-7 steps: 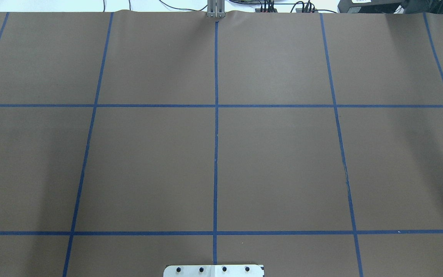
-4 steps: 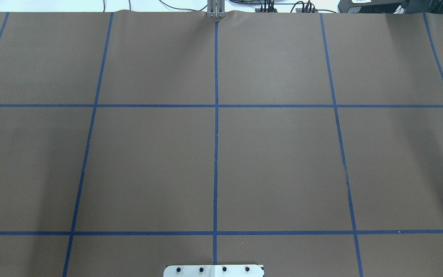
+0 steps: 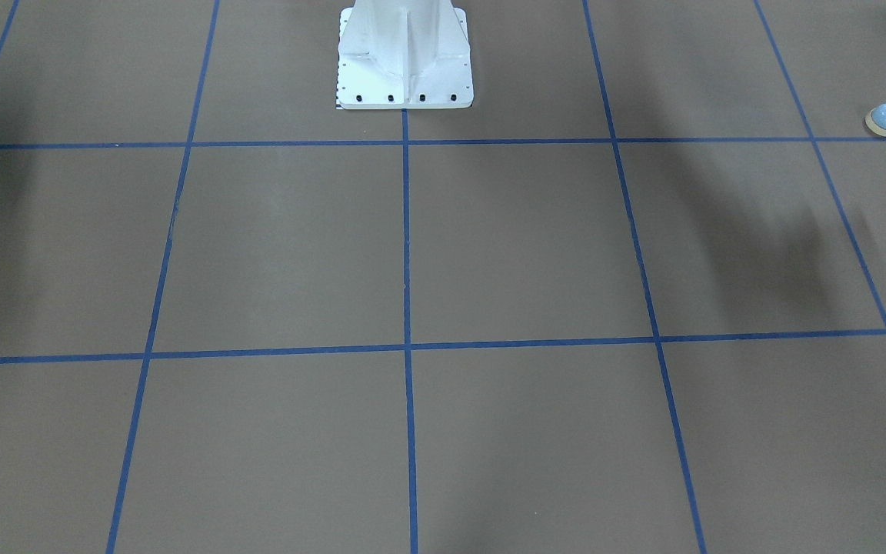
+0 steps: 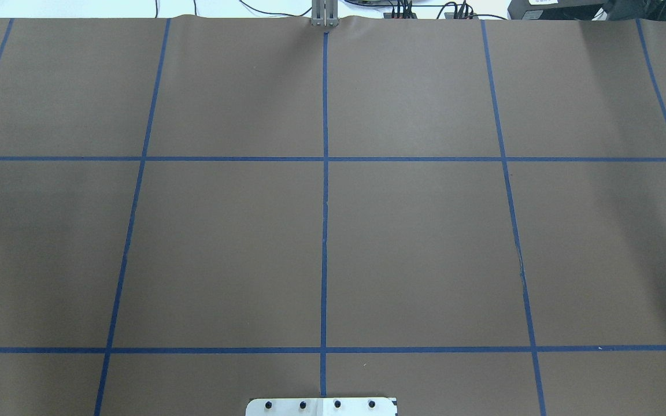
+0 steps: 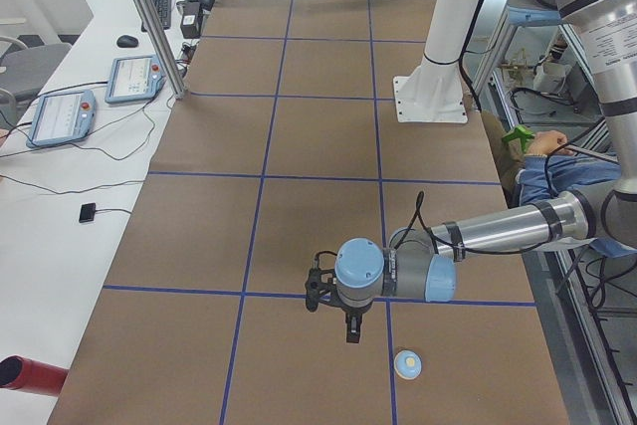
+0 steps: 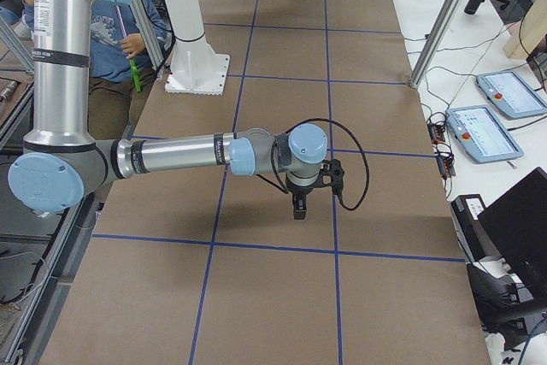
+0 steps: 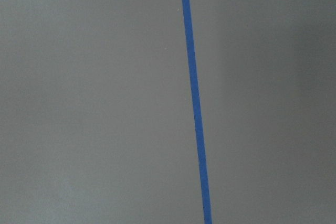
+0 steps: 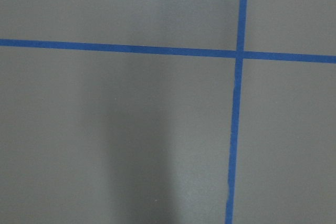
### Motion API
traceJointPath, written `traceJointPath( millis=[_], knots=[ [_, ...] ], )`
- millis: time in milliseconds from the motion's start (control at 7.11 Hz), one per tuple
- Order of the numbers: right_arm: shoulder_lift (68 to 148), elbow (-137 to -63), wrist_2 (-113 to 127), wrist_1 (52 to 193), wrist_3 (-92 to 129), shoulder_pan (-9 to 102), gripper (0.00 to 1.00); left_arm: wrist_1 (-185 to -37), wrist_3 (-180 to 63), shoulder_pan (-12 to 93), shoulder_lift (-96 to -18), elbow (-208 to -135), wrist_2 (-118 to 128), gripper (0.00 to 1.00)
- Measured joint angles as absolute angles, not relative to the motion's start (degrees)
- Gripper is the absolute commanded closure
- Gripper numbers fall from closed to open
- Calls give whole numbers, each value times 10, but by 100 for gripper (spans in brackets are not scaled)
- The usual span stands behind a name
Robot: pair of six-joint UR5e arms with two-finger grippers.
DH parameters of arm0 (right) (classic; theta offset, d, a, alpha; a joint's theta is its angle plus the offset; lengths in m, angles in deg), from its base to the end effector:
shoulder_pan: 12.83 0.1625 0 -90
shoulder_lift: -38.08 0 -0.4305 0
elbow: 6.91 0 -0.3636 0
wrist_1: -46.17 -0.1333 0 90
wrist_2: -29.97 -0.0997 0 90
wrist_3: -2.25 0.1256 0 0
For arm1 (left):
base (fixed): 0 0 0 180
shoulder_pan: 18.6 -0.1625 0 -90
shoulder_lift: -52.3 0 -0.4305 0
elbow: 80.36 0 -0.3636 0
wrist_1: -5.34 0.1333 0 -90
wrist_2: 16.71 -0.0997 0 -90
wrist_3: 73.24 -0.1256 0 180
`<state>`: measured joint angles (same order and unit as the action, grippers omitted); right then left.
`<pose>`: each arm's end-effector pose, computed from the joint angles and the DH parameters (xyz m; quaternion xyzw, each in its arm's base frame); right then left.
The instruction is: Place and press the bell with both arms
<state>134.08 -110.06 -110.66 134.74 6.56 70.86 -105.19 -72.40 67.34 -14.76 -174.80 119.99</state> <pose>-0.0109 -0.4276 0.6093 0.0279 -0.4308 -0.0477 0.9007 -0.0220 -0.2820 0.7569 -0.0007 0.3966 0.0328 0.9174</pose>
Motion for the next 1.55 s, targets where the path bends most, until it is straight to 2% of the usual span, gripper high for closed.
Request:
traceJointPath(
  millis=[704, 1548],
  knots=[
    [1348, -1102, -1111, 1297, 74, 693, 1, -1072, -693, 653, -133, -1646, 1202, 0],
    [1342, -1108, -1110, 1296, 82, 679, 1, -1074, -687, 625, -131, -1593, 1220, 0]
  ],
)
